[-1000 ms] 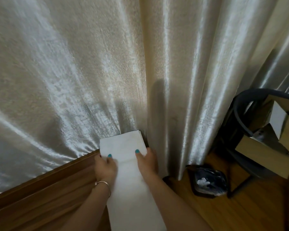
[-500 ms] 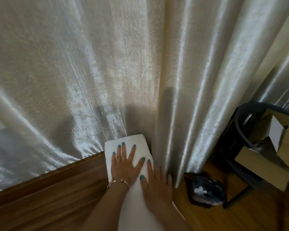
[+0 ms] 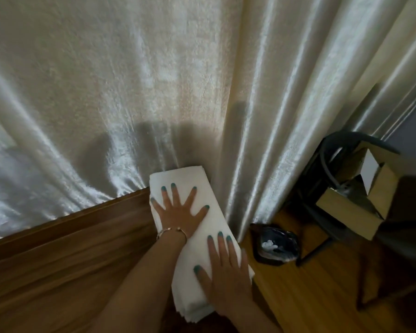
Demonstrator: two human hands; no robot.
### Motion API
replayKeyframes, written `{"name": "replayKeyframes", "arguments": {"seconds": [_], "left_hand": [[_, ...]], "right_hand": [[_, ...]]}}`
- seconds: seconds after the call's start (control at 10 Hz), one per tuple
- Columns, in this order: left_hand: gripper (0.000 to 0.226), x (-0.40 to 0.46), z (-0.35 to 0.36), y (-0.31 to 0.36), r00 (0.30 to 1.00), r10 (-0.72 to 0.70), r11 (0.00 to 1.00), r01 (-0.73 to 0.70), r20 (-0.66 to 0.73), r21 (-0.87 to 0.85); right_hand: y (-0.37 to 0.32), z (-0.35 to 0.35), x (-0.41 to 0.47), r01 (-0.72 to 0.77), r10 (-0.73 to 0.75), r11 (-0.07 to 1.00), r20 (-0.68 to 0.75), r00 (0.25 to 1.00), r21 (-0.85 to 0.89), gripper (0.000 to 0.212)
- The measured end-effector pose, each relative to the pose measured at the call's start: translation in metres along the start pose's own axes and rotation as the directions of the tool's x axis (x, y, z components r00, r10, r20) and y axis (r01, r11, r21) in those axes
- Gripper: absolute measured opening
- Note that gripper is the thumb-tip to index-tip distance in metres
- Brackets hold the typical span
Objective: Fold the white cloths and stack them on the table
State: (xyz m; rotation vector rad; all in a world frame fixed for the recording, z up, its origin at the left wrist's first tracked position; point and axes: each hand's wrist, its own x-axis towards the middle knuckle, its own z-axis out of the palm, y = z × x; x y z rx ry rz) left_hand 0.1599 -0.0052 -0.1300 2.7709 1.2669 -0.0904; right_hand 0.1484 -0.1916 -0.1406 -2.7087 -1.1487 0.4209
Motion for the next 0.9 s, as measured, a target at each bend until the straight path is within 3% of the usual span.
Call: {"name": "replayKeyframes", "arguments": {"seconds": [0.1,0.2,0.5,0.6,0.7,0.8,0.9], "left_hand": [[0.074,-0.008,-0.006,-0.003,0.992,0.123,0.992,-0.122,-0.033,0.022],[0.073,-0.026,0.003,-0.01,0.966,0.249,0.966,-0.253,-0.069,-0.051],[0.079,-0.035,-0.001,-0.011,0.96,0.28,0.96,-0.28,-0.01,-0.024],[0.072,-0.059,0.011,-0.015,0.94,0.32,0.945,-0.326,-0.119,-0.028],[0.067,-0.069,0.023,-0.021,0.951,0.306,0.95,-0.308,-0.045,-0.054],[0.059,-0.059,0.001,-0.023,0.932,0.338,0.939,-0.325,0.128,-0.117],[0.053,-0.063,-0.02,-0.052,0.871,0.439,0.898,-0.431,0.22,-0.089]], "right_hand": [[0.007,-0.01,-0.008,0.077,-0.075,0.996,0.038,0.996,-0.051,0.088],[0.015,-0.015,-0.014,0.043,-0.041,0.997,0.031,0.999,-0.058,0.086],[0.011,-0.023,-0.01,0.047,-0.031,0.987,0.105,0.994,-0.151,0.078],[0.013,-0.009,-0.019,0.033,-0.029,0.985,0.024,0.999,-0.171,0.072],[0.013,0.005,-0.025,0.013,-0.014,0.987,-0.007,1.0,-0.162,0.072],[0.01,-0.01,-0.017,0.004,0.021,0.983,0.131,0.991,-0.186,0.076],[0.0,-0.042,-0.016,-0.046,0.108,0.971,0.259,0.96,-0.233,0.07]]}}
